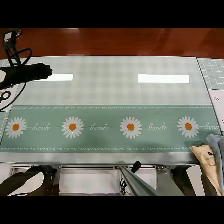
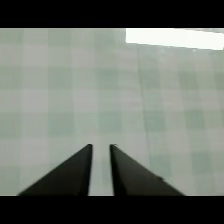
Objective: Fold the shirts.
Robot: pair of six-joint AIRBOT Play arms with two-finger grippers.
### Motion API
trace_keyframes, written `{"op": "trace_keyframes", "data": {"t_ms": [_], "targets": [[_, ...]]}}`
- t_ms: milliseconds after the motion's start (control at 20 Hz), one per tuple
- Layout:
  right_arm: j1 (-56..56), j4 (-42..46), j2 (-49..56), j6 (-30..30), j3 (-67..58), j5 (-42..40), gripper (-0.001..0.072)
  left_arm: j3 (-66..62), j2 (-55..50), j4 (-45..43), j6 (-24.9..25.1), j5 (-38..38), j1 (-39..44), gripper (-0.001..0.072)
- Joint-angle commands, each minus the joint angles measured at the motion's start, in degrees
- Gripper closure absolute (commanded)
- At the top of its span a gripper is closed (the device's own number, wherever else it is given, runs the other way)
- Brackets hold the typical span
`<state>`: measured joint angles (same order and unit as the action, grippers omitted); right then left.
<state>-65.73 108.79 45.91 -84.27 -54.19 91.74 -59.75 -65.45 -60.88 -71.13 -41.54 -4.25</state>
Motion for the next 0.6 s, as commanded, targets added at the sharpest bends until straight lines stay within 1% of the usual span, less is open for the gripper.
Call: {"op": "trace_keyframes", "data": {"t_ms": [0, 50, 100, 150, 200, 250, 300, 350, 400, 450, 500, 550], "targets": [[-0.1, -42.2, 1.4, 4.3, -10.9, -12.9, 0.0111, -4.5, -0.2, -0.1, -0.9, -14.5, 0.5, 0.0277], [-0.1, -53.3, 1.4, 6.6, -12.9, -15.8, 0.011, -6.5, -0.2, -0.3, -2.2, -17.1, 1.2, 0.0237], [-0.1, -61.3, 1.4, 8.2, -14.2, -16.9, 0.0111, -8.6, -0.2, -0.3, -2.2, -19.3, 2.1, 0.0237], [0.5, -66.3, 1.4, 9.9, -14.8, -16.7, 0.0111, -10.7, -0.2, -1.0, -2.8, -21.0, 3.6, 0.0237], [2.6, -66.2, 1.4, 12.3, -15.2, -15.4, 0.0111, -12.6, -0.2, -4.2, -4.6, -21.8, 6.1, 0.0237], [6.2, -63.5, 1.4, 14.7, -15.2, -14.3, 0.0111, -14.2, -0.4, -9.6, -7.2, -22.8, 9.0, 0.0236], [11.5, -58.7, 1.6, 14.7, -15.2, -14.7, 0.0109, -15.6, -0.7, -15.5, -10.3, -24.5, 12.3, 0.0192], [17.5, -54.3, 2.2, 14.7, -15.2, -14.5, 0.0105, -16.9, -1.4, -20.7, -13.2, -26.8, 16.0, 0.0099], [23.3, -51.5, 3.0, 14.7, -15.2, -13.9, 0.0091, -17.8, -1.9, -24.1, -14.5, -29.4, 19.3, 0.004], [29.7, -48.5, 4.0, 14.7, -15.2, -13.2, 0.009, -18.5, -2.6, -26.2, -14.7, -32.7, 22.3, 0.0026], [35.5, -44.1, 5.1, 14.7, -15.2, -12.3, 0.0089, -18.8, -3.0, -27.9, -15.9, -35.2, 24.9, -0.0003], [41.6, -37.7, 6.6, 14.2, -15.2, -10.6, 0.0088, -18.8, -3.4, -30.0, -17.5, -36.6, 26.8, -0.0003]]}}
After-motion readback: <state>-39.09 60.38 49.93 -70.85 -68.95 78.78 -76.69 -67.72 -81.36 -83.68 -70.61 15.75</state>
